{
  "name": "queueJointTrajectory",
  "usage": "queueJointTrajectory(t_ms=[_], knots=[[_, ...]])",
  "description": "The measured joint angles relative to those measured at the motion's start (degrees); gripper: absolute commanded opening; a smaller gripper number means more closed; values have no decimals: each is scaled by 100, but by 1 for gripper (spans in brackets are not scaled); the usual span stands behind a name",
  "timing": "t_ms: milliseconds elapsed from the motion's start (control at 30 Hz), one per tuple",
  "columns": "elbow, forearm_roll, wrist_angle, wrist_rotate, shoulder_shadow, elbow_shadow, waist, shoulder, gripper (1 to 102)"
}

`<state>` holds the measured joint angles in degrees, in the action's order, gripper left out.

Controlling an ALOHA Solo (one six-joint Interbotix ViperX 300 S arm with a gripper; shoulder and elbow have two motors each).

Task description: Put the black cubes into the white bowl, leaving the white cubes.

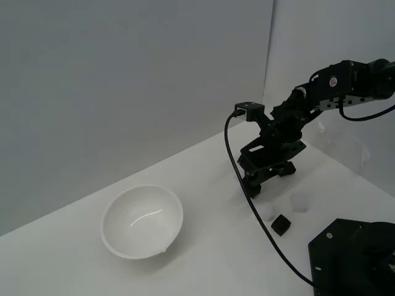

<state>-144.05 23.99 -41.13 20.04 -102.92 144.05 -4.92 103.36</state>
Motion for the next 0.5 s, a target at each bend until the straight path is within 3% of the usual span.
queueJointTrajectory(t_ms=[267, 500], knots=[[97, 0, -211, 0, -527, -88, 9, 536, 2], [299, -18, -466, 9, -1477, -281, 255, 1477, 2]])
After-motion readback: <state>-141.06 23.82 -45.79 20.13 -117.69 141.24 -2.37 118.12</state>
